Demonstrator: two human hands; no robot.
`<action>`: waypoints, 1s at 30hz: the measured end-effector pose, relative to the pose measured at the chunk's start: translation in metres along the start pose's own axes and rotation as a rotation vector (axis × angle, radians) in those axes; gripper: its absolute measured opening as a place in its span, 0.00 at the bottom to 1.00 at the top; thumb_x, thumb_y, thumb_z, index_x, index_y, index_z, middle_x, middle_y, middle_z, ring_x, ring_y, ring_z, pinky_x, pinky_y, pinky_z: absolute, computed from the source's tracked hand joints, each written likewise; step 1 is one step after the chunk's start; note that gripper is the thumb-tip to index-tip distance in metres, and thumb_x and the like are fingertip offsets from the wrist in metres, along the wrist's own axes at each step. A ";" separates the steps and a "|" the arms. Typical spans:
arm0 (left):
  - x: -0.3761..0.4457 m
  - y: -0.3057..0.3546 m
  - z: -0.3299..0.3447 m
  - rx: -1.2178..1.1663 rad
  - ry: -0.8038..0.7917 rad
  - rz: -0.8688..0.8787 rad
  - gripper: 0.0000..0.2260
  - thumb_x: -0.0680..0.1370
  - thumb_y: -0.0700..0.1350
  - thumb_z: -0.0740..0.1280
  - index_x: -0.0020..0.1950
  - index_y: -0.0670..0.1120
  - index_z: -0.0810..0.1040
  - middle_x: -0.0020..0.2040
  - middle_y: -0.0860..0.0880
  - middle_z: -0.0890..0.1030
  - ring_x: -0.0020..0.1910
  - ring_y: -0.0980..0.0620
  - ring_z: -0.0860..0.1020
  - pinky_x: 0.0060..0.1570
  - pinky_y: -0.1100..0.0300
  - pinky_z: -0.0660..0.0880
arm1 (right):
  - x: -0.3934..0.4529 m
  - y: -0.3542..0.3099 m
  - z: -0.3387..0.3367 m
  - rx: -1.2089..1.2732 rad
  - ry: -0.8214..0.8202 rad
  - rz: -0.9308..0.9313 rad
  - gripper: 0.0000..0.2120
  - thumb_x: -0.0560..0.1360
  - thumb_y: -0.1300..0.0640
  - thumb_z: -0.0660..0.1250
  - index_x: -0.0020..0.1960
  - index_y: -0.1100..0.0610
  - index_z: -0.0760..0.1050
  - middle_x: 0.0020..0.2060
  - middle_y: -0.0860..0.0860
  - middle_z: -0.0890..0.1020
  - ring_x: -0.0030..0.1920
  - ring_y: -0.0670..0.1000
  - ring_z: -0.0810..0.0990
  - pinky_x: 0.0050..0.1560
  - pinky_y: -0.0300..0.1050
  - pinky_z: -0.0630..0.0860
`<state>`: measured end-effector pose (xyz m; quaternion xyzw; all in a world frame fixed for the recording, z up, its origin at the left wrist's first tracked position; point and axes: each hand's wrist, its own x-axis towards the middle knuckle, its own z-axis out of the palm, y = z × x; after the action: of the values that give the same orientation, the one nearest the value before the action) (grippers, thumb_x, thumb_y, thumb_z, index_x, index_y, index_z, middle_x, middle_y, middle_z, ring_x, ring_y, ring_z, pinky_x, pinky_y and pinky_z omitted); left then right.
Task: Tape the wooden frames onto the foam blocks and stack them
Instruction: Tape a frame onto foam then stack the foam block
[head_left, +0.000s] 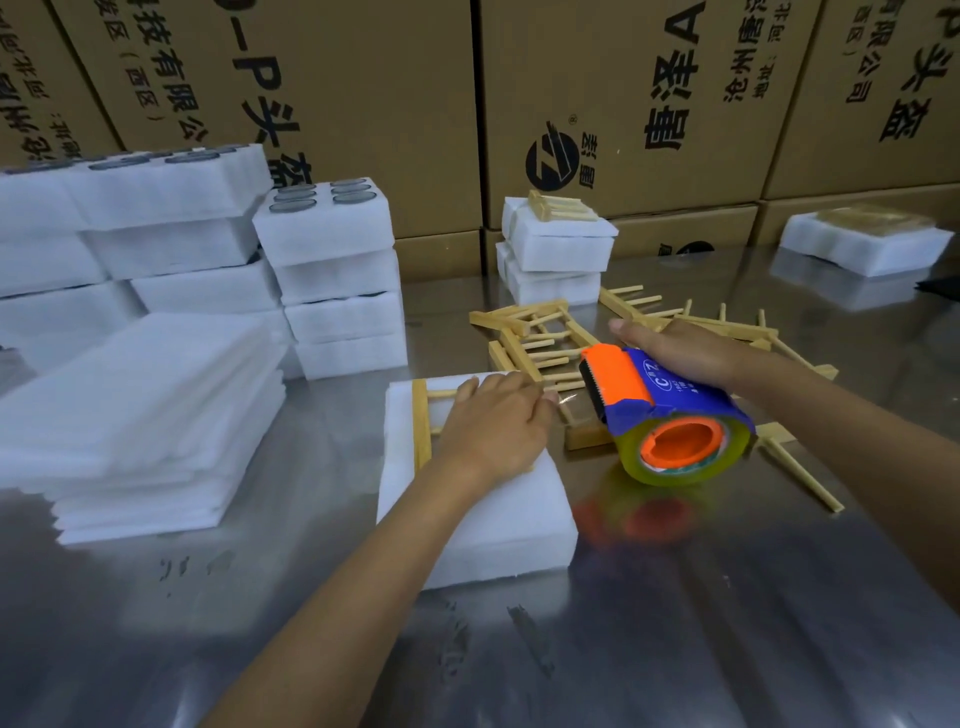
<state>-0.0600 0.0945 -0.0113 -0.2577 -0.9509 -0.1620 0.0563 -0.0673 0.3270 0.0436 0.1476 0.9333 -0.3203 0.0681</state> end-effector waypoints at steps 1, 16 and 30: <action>0.000 0.000 0.000 0.012 -0.002 0.002 0.20 0.85 0.54 0.48 0.67 0.49 0.75 0.69 0.52 0.74 0.70 0.51 0.67 0.74 0.49 0.54 | 0.000 -0.003 -0.003 -0.050 -0.031 0.005 0.34 0.71 0.22 0.49 0.52 0.51 0.71 0.44 0.50 0.78 0.44 0.53 0.78 0.46 0.48 0.72; -0.009 -0.001 -0.011 0.156 -0.258 0.034 0.23 0.85 0.54 0.43 0.80 0.54 0.60 0.82 0.55 0.52 0.81 0.53 0.46 0.76 0.50 0.40 | -0.010 0.008 0.013 -0.033 0.130 -0.045 0.20 0.79 0.38 0.57 0.44 0.53 0.76 0.41 0.53 0.81 0.42 0.52 0.79 0.38 0.45 0.69; -0.040 -0.011 -0.013 0.120 -0.215 0.022 0.25 0.85 0.57 0.42 0.80 0.55 0.60 0.81 0.56 0.53 0.80 0.57 0.45 0.77 0.52 0.39 | -0.033 0.036 -0.012 -0.306 0.117 -0.116 0.26 0.76 0.29 0.55 0.43 0.50 0.77 0.40 0.49 0.79 0.42 0.51 0.77 0.39 0.46 0.68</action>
<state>-0.0307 0.0628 -0.0100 -0.2801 -0.9565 -0.0755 -0.0290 -0.0249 0.3535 0.0398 0.1001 0.9805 -0.1686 0.0166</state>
